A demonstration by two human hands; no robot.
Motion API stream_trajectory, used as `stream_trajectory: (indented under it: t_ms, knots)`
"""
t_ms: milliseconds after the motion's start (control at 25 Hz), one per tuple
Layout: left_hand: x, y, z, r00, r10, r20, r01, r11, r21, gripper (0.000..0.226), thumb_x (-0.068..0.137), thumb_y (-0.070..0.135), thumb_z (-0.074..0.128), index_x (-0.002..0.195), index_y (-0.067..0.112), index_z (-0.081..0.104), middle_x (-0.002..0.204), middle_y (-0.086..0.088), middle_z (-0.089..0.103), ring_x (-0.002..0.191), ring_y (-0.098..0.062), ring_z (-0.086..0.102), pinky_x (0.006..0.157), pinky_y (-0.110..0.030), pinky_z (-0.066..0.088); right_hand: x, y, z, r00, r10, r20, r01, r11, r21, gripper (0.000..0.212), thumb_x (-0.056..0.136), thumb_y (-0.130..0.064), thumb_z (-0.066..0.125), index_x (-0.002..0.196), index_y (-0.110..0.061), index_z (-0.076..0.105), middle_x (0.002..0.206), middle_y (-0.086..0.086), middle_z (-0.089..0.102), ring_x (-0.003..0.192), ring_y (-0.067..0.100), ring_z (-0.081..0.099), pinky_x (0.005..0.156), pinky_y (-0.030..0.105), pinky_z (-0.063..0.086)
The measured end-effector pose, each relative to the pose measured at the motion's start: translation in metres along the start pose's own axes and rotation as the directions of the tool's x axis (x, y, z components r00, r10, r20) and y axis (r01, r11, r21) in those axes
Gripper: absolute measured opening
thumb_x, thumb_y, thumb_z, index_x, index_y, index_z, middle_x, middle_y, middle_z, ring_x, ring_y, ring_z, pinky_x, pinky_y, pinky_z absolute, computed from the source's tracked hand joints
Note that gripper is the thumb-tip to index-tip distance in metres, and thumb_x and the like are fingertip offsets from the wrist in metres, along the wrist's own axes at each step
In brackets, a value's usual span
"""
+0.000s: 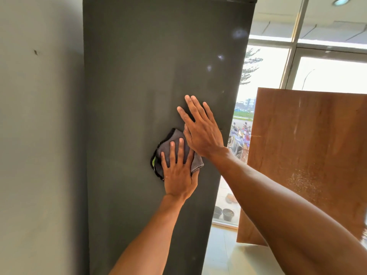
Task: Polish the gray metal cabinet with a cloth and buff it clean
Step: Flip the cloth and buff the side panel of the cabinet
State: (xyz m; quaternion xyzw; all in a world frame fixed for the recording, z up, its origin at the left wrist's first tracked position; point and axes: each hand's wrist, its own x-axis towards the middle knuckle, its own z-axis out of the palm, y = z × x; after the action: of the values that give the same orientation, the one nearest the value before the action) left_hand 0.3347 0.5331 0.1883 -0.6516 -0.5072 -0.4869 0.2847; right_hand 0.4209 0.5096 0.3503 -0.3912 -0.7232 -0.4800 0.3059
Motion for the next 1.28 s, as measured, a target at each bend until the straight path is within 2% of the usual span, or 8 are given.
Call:
stream_trajectory:
  t_ms: [200,360,520,640,800,920,1120,1280]
  knots:
    - [-0.014,-0.010,0.004,0.981,0.191,0.017,-0.192,0.979,0.075,0.067,0.103,0.053,0.039,0.162,0.023,0.026,0.172,-0.006,0.007,0.159,-0.032,0.001,0.126,-0.060,0.006,-0.048,-0.014,0.015,0.997,0.057,-0.043,-0.054,0.996,0.068,0.065,0.086,-0.013,0.045,0.151,-0.011,0.046,0.165,0.019,0.024,0.155,0.032,0.018,0.126,0.049,0.017]
    - [-0.045,-0.010,0.017,0.952,0.305,0.013,-0.305,0.946,0.110,0.068,0.103,0.058,0.035,0.161,0.023,0.030,0.170,-0.006,0.020,0.159,-0.030,0.005,0.126,-0.060,0.006,-0.102,-0.025,0.034,0.977,0.117,-0.179,-0.083,0.979,0.184,0.060,0.090,-0.004,0.035,0.148,-0.006,0.049,0.161,0.021,0.033,0.152,0.035,0.026,0.125,0.045,0.020]
    - [-0.084,-0.005,0.030,0.914,0.406,0.028,-0.406,0.904,0.135,0.065,0.102,0.060,0.038,0.157,0.026,0.039,0.167,-0.006,0.029,0.158,-0.030,0.011,0.125,-0.061,0.007,-0.158,-0.033,0.059,0.960,0.002,-0.279,0.044,0.986,0.158,0.043,0.101,-0.001,0.042,0.142,-0.004,0.056,0.155,0.021,0.043,0.148,0.035,0.036,0.124,0.045,0.027]
    - [-0.117,-0.004,0.047,0.898,0.439,-0.025,-0.432,0.892,0.133,0.063,0.099,0.060,0.044,0.152,0.025,0.046,0.161,-0.008,0.039,0.155,-0.032,0.021,0.125,-0.060,0.010,-0.196,-0.043,0.073,0.960,-0.071,-0.270,0.109,0.986,0.127,0.041,0.102,-0.001,0.040,0.139,-0.002,0.058,0.154,0.023,0.043,0.146,0.037,0.037,0.121,0.048,0.032]
    - [-0.166,-0.006,0.072,0.887,0.456,-0.075,-0.439,0.882,0.169,0.068,0.099,0.065,0.040,0.154,0.027,0.043,0.166,-0.006,0.032,0.158,-0.029,0.016,0.125,-0.060,0.009,-0.245,-0.068,0.092,0.966,0.126,-0.225,-0.070,0.968,0.241,0.048,0.100,-0.002,0.036,0.146,-0.004,0.050,0.160,0.022,0.035,0.151,0.038,0.027,0.124,0.047,0.023]
    - [-0.208,-0.011,0.088,0.878,0.474,-0.065,-0.456,0.870,0.186,0.070,0.101,0.067,0.030,0.158,0.028,0.036,0.169,-0.005,0.024,0.159,-0.028,0.010,0.125,-0.060,0.008,-0.280,-0.081,0.103,0.928,0.284,-0.242,-0.194,0.921,0.338,0.046,0.106,-0.016,0.035,0.149,-0.008,0.048,0.162,0.019,0.032,0.153,0.033,0.023,0.125,0.044,0.022]
    - [-0.304,-0.021,0.127,0.902,0.426,-0.074,-0.406,0.893,0.193,0.069,0.103,0.066,0.022,0.160,0.028,0.032,0.171,-0.005,0.019,0.159,-0.028,0.007,0.125,-0.059,0.007,-0.346,-0.120,0.137,0.926,0.305,-0.223,-0.232,0.925,0.300,0.052,0.107,-0.023,0.030,0.156,-0.008,0.035,0.168,0.012,0.019,0.157,0.027,0.011,0.127,0.043,0.015]
    - [-0.364,-0.035,0.157,0.876,0.475,-0.083,-0.454,0.871,0.190,0.069,0.103,0.066,0.026,0.161,0.029,0.029,0.170,-0.005,0.022,0.159,-0.028,0.011,0.125,-0.058,0.008,-0.376,-0.150,0.162,0.877,0.378,-0.295,-0.280,0.903,0.324,0.054,0.103,-0.029,0.037,0.152,-0.008,0.042,0.163,0.013,0.033,0.153,0.028,0.026,0.124,0.041,0.022]
